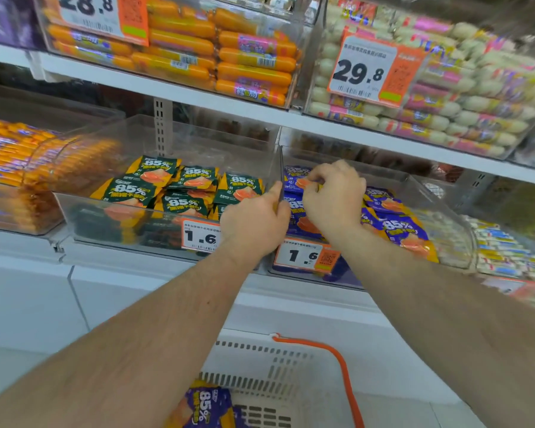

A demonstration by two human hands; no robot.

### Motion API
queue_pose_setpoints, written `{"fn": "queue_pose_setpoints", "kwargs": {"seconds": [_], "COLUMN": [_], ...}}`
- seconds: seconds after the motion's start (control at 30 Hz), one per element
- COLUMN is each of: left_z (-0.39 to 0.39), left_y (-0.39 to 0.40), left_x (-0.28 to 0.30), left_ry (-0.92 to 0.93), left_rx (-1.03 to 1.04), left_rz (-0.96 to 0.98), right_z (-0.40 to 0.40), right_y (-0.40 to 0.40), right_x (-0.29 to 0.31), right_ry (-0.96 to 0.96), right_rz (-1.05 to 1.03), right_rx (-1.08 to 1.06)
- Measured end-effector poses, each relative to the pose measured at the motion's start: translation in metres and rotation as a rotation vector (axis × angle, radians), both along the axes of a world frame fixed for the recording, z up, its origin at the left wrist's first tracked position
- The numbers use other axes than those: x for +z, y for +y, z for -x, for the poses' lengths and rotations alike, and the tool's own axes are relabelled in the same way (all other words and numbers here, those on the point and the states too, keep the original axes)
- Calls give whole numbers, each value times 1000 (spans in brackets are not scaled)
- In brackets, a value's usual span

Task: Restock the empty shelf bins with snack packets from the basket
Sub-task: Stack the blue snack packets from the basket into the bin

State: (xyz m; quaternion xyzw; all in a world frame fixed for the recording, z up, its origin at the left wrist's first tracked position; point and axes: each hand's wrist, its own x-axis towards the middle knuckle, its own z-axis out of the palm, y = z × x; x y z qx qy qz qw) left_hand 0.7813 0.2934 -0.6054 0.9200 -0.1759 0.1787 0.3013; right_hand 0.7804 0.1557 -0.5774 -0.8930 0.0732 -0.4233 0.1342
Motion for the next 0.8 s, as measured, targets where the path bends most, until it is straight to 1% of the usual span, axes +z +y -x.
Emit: {"fn": "queue_pose_setpoints", "kwargs": {"seconds": [0.03, 0.07, 0.1, 0.13, 0.17, 0.2, 0.23, 0.3, 0.4, 0.5, 0.57, 0.63, 0.7, 0.77, 0.8], "left_z": [4, 9, 14, 23, 32, 44, 57, 77, 91, 97, 101, 105, 105, 105, 105], "left_y": [2, 7, 13, 20, 27, 34, 41, 52, 61, 69, 72, 72, 70, 68, 68], "left_x": [1, 0, -5, -16, -32, -51, -71, -113, -167, -202, -220, -235, -247, -257, -261], "left_ry": [-56, -169, -278, -339, -356, -321, -241, -4, 370, 655, 770, 840, 874, 908, 919], "left_rx": [-4, 1, -3, -22, -48, -73, -87, -73, -50, -90, -102, -110, -129, -143, -144], "left_rz": [9, 36, 95, 180, 266, 318, 342, 338, 212, 149, 116, 81, 28, -5, -16], "right_z": [14, 28, 40, 51, 61, 71, 80, 97, 115, 131, 144, 160, 173, 182, 186], "right_y": [12, 23, 34, 44, 53, 61, 67, 74, 71, 61, 50, 37, 26, 20, 21], "right_x": [-5, -11, -20, -34, -50, -68, -90, -135, -198, -254, -289, -324, -356, -381, -386], "right_ry": [-109, -202, -271, -305, -312, -293, -243, -42, 407, 698, 931, 1210, 1436, 1605, 1647], "right_rz": [-1, -8, -27, -67, -126, -192, -260, -379, -567, -677, -710, -727, -617, -468, -426], "right_rx": [81, 160, 219, 253, 266, 266, 257, 216, 75, -62, -116, -147, -147, -95, -83]}}
